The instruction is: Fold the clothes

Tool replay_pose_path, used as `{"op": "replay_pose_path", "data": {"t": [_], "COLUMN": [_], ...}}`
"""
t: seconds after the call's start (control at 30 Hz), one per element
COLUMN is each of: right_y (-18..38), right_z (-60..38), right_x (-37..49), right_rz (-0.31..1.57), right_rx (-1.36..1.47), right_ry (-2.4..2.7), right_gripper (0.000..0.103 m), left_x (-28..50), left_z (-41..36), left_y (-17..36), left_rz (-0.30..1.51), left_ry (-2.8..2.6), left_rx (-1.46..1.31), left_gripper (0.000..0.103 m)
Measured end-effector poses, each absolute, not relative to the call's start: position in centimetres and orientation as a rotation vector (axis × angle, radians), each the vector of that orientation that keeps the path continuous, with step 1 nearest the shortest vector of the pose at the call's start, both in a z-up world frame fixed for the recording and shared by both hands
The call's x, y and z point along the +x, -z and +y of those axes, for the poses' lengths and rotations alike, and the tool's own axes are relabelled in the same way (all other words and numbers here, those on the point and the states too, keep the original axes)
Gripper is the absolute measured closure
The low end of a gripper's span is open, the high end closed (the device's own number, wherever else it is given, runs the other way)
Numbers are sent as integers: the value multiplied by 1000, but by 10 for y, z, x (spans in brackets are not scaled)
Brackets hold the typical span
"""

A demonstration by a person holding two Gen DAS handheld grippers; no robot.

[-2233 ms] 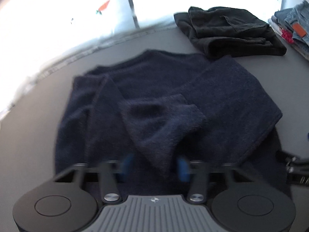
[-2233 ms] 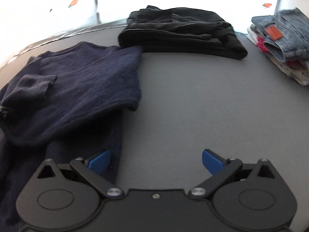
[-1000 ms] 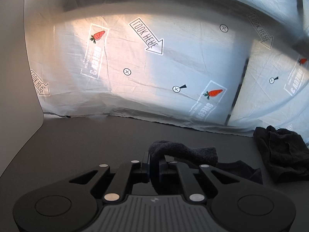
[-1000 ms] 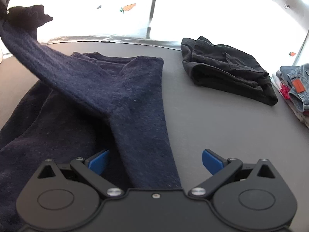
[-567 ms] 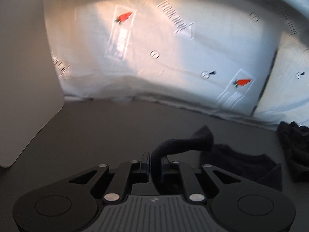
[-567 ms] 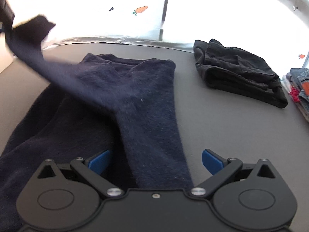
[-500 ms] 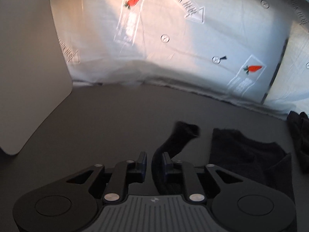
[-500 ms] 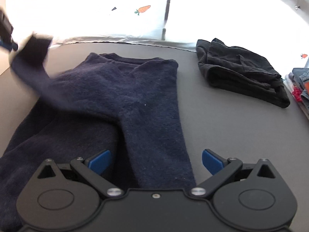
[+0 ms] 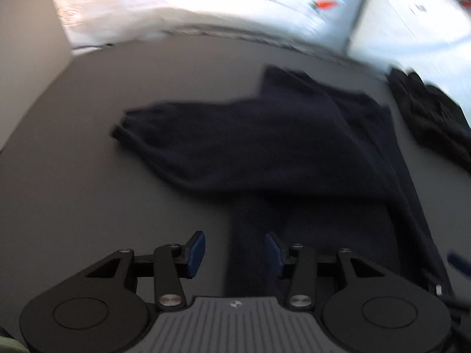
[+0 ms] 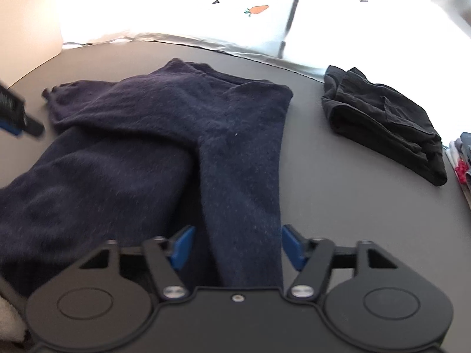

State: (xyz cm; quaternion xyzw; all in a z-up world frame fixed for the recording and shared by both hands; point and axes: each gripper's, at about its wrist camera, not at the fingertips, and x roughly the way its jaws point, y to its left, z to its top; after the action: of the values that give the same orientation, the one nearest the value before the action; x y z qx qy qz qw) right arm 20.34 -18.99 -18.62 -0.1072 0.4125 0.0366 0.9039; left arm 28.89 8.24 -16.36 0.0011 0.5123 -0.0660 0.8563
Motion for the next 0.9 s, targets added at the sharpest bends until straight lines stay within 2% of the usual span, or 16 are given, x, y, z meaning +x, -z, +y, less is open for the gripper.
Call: {"op": "replay_pose_path", "data": {"t": [0.1,0.23,0.37,0.5,0.6,0.77,0.9], "right_y": [187,184,184,183,182,191,196], "right_z": [-194,-204,-217,-237,-254,-287,-283], "right_x": [193,178,165,158,155,156,164], "right_rz": [852,856,886,903,906,856,837], "right_rx": [-226,-190,-107,79,255,745,909], "right_ry": [-93,-108,-130,-157,-181,-251,-305], "right_gripper": [60,72,77,94,96,96,96], "left_x": [274,256,247,243,240,239,240], "left_z": [73,69,74,77,76,78,81], "left_y": [174,187,194,200,201,203,204], "left_rz": [1117,1170,1188,1204,1203,1200,1202], "left_ry": [153,138,97,81,81,89,96], "left_rx": [40,52,18,-3,9,10,2], "left_gripper": [55,54,47,45,45,42,38]}}
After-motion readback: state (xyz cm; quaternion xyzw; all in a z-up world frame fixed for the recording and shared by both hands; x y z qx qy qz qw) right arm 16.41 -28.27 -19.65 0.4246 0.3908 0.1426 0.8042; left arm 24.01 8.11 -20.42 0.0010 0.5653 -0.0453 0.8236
